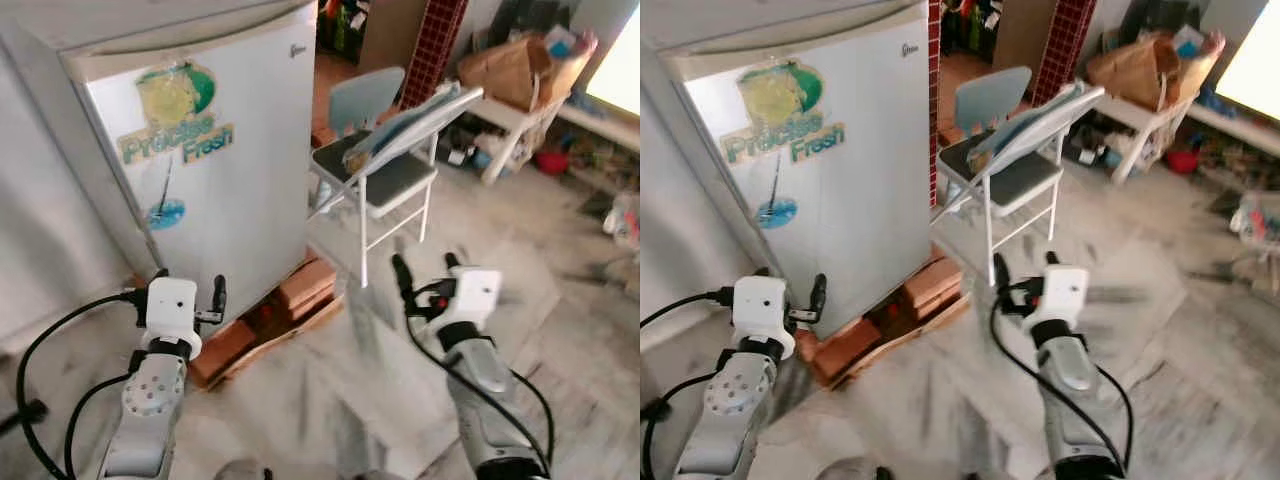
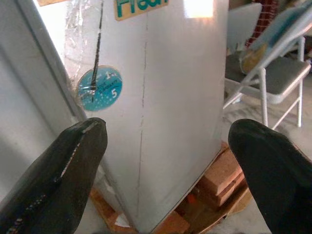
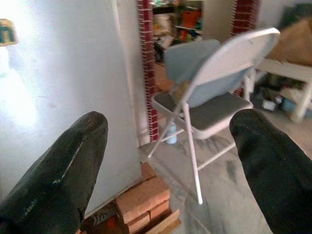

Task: Restocking fridge

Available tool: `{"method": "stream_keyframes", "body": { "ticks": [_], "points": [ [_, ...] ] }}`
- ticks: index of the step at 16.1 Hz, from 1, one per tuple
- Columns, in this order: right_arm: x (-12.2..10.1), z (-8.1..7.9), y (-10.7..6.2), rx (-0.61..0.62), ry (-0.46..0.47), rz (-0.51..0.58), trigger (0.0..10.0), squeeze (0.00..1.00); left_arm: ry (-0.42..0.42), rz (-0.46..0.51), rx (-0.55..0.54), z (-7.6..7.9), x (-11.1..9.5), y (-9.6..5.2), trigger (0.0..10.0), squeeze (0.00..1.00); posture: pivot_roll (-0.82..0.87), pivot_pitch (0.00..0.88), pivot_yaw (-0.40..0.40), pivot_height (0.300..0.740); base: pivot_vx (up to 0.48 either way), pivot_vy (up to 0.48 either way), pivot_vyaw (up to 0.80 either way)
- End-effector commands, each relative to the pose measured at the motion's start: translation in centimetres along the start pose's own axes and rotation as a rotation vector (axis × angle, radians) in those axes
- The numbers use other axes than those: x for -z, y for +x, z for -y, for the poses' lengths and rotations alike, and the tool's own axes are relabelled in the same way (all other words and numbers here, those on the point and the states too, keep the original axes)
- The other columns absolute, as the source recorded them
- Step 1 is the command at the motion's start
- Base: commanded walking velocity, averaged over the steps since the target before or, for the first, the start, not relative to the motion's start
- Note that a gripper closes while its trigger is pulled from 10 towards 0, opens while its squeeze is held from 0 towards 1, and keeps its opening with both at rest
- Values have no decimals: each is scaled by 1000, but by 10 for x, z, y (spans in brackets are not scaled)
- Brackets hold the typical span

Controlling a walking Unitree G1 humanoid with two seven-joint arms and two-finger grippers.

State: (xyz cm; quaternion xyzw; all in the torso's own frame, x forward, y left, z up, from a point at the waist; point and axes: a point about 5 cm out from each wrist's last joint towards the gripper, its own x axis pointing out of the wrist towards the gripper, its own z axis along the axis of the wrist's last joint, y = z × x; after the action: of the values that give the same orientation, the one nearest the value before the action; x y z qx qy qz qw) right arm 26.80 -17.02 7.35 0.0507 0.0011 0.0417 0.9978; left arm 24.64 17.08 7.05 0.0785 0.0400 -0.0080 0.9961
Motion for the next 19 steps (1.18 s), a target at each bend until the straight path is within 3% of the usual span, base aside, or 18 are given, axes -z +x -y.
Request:
{"method": "stream_keyframes", "body": {
  "ticks": [1,10,16,19],
  "points": [
    [3,10,0,60,23,-31,10000,0,2,20,21,4,-4,1,10000,0,129,29,-40,740,0,480,0],
    [4,9,4,58,45,-59,10000,0,12,31,31,7,-6,1,10000,0,132,32,-42,740,0,480,0],
    [3,9,5,52,29,-55,10000,0,17,35,33,8,-6,0,10000,0,131,41,-44,740,0,480,-517],
    [4,8,5,49,30,-60,10000,0,27,52,36,8,-8,0,10000,0,131,41,-44,740,0,102,-800]
  ]
}}
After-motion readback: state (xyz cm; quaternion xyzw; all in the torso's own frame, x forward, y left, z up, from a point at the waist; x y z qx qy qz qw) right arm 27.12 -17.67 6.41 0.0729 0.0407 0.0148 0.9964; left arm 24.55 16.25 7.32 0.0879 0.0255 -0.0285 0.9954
